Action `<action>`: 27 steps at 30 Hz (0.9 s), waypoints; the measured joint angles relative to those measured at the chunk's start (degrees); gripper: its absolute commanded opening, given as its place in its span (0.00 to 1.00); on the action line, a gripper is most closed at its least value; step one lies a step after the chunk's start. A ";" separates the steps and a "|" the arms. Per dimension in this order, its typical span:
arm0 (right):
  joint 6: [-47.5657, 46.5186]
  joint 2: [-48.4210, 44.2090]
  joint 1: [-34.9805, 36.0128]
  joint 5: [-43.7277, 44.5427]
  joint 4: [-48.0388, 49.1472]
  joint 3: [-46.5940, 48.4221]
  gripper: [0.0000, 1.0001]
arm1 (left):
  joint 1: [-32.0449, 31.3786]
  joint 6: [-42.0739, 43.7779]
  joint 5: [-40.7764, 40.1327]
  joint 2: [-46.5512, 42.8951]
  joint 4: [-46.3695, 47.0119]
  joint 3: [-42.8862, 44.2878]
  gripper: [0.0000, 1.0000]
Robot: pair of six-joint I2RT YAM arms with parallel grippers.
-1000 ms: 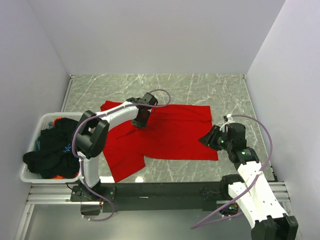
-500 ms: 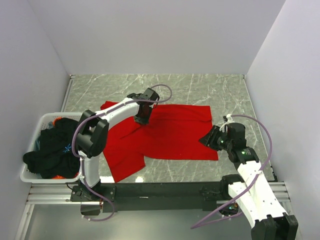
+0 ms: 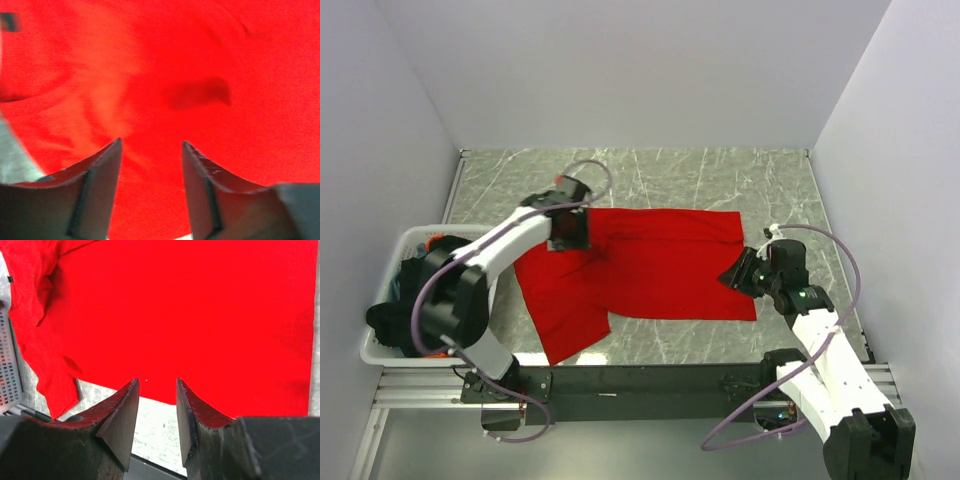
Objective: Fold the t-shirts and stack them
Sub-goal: Fold the tshirt
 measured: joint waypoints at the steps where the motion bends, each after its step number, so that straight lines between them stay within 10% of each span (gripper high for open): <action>1: 0.15 0.50 0.00 0.02 0.39 0.02 0.42 | 1.68 -0.76 0.26 -1.90 0.96 -1.09 0.52; 20: 1.49 3.52 0.00 -0.09 5.33 -0.63 0.42 | 10.64 -8.92 2.84 -0.35 7.85 -14.97 0.32; 27: 1.36 5.49 0.00 3.54 4.74 -0.79 0.42 | 12.31 -9.62 0.04 -1.22 6.69 -15.56 0.45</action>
